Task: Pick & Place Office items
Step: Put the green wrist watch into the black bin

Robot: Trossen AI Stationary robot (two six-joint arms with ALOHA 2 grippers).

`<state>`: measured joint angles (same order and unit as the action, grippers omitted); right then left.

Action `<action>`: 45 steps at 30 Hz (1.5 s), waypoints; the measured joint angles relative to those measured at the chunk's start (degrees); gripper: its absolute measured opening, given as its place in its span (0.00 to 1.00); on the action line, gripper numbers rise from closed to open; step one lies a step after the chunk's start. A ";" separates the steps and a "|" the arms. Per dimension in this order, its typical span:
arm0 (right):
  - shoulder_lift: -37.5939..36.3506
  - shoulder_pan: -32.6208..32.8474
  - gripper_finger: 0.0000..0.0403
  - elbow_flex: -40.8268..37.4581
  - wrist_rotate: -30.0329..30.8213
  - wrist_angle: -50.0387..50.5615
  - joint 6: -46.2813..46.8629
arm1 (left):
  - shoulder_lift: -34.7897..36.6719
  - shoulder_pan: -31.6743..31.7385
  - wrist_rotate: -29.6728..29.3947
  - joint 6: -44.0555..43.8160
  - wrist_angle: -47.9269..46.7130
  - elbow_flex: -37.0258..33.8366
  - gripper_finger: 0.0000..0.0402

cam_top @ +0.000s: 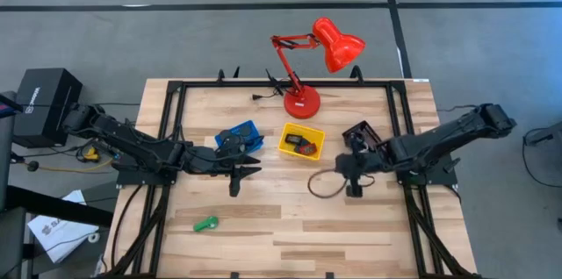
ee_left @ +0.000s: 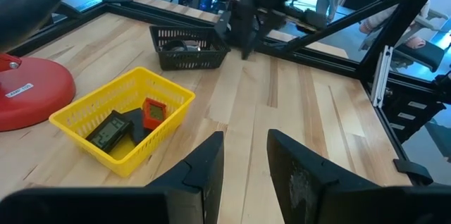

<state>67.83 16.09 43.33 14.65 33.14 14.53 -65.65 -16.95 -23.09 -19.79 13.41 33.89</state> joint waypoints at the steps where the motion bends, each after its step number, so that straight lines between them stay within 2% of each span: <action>1: -0.25 0.33 0.00 -0.11 -0.78 -0.64 -2.33 | 0.00 -0.01 0.00 0.02 0.02 -0.01 0.26; 5: -3.54 -1.13 0.00 -4.44 -1.23 -10.23 -10.72 | 0.00 0.00 0.00 0.00 0.10 -0.01 0.26; 10: -7.62 -7.02 0.00 -15.56 -7.04 -27.24 -11.64 | 0.00 0.00 0.00 0.00 0.50 -0.02 0.26; 14: -7.73 -11.03 0.00 -22.02 -10.50 -40.36 -11.61 | 0.00 0.00 0.00 1.17 0.98 -0.02 0.26; 17: -6.88 -12.58 0.00 -23.67 -11.71 -46.87 -11.59 | 0.00 0.00 0.49 4.03 5.27 -0.04 0.26; 20: -5.25 -13.24 0.00 -23.94 -11.74 -51.98 -11.59 | 0.00 -0.05 4.54 4.76 10.45 -0.04 0.26; 25: -2.81 -13.02 0.00 -23.92 -11.74 -55.08 -15.68 | 0.00 -0.32 5.02 7.43 9.83 2.59 0.26; 27: -2.11 -12.66 0.00 -23.93 -11.74 -54.56 -17.43 | 0.00 -0.32 5.00 8.88 5.10 5.48 0.26; 33: 0.42 -12.39 0.00 -23.93 -11.72 -54.86 -18.14 | 0.00 -0.35 3.91 8.95 -17.64 16.06 0.26; 36: 1.23 -12.83 0.00 -23.93 -11.71 -55.09 -18.17 | 0.00 -1.18 3.79 8.49 -25.08 19.22 0.26; 41: 1.92 -12.95 0.00 -23.93 -11.69 -55.59 -18.16 | -0.10 -4.79 3.84 6.80 -34.81 21.42 0.22; 45: 1.92 -12.94 0.00 -23.93 -11.69 -56.01 -18.17 | -0.39 -8.44 3.82 -1.06 -41.76 21.47 0.15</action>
<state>69.76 3.16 19.40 2.96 -22.86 -3.64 -66.04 -25.39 -19.27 -20.84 -28.35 55.36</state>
